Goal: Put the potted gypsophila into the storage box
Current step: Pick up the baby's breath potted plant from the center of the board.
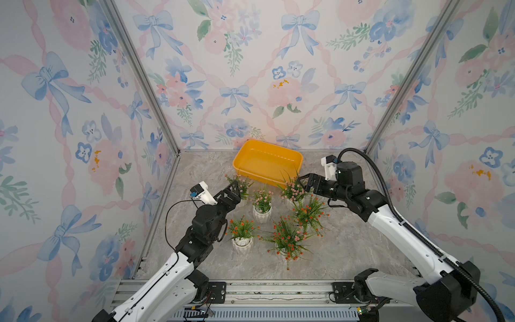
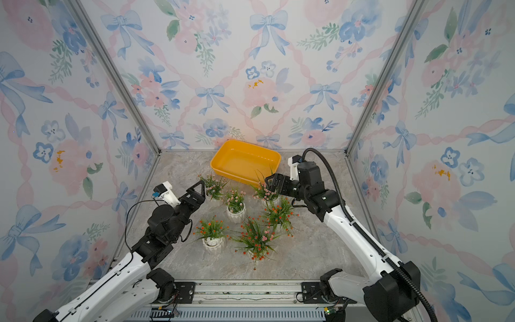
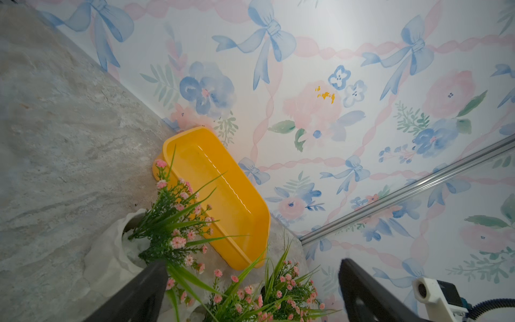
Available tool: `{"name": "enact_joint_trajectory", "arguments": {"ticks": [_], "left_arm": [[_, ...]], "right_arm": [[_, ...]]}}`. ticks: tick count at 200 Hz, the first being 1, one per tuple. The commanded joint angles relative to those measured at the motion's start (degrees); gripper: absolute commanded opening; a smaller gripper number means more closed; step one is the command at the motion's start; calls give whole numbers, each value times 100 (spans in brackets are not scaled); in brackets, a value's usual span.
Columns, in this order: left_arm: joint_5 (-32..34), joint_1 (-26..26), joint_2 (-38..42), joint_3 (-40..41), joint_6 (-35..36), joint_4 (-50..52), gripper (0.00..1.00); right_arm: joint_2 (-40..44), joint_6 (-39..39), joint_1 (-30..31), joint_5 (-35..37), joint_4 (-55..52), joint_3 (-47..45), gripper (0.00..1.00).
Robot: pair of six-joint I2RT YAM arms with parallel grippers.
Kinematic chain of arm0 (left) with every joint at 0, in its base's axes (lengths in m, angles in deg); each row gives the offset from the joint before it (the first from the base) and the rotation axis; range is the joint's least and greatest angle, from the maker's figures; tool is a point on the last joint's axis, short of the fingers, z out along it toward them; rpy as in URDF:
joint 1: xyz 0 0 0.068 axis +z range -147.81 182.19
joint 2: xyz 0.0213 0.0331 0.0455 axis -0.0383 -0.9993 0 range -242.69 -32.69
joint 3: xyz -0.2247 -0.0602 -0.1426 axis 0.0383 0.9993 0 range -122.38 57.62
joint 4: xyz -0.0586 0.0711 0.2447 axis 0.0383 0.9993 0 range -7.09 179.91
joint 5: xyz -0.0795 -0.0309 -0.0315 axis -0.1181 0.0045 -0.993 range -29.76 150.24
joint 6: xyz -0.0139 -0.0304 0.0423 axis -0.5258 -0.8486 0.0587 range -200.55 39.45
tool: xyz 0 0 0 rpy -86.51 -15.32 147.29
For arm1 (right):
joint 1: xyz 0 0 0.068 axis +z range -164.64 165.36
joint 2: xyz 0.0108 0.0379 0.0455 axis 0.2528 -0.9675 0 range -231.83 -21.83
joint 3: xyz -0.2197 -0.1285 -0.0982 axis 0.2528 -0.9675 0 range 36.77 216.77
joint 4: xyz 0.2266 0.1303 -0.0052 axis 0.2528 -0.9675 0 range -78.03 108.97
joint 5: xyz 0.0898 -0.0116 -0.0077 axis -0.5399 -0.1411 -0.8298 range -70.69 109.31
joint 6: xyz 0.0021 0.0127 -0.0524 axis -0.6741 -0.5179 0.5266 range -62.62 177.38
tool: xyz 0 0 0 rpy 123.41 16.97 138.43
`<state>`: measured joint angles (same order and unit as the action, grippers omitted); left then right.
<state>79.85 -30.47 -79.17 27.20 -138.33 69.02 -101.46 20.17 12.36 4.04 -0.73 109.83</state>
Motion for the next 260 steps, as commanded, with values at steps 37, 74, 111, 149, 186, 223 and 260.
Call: {"name": "enact_joint_trajectory", "arguments": {"ticks": [37,74,111,149,186,223,260], "left_arm": [[-416,-436,-1110,-1252,-357,413,98],[-499,-173,-1450,-1967,291,902,98],[-1043,116,-1769,-2275,679,897,98],[-950,258,-1580,-2205,870,768,98],[-560,463,-1749,-2521,1535,1119,98],[-887,1179,-1778,-2747,1575,2268,98],[-1113,1644,-1387,-2208,1408,2742,98]], "right_arm": [[-733,-796,506,252,-476,895,97],[-833,-937,798,618,96,1137,97],[-653,-1896,496,597,1377,262,97],[-979,-1512,563,335,1558,727,97],[-1694,-379,1046,2047,-1447,2588,97],[-1656,-549,1355,2627,-1994,2805,97],[-851,-591,1223,2319,-397,1638,97]]}}
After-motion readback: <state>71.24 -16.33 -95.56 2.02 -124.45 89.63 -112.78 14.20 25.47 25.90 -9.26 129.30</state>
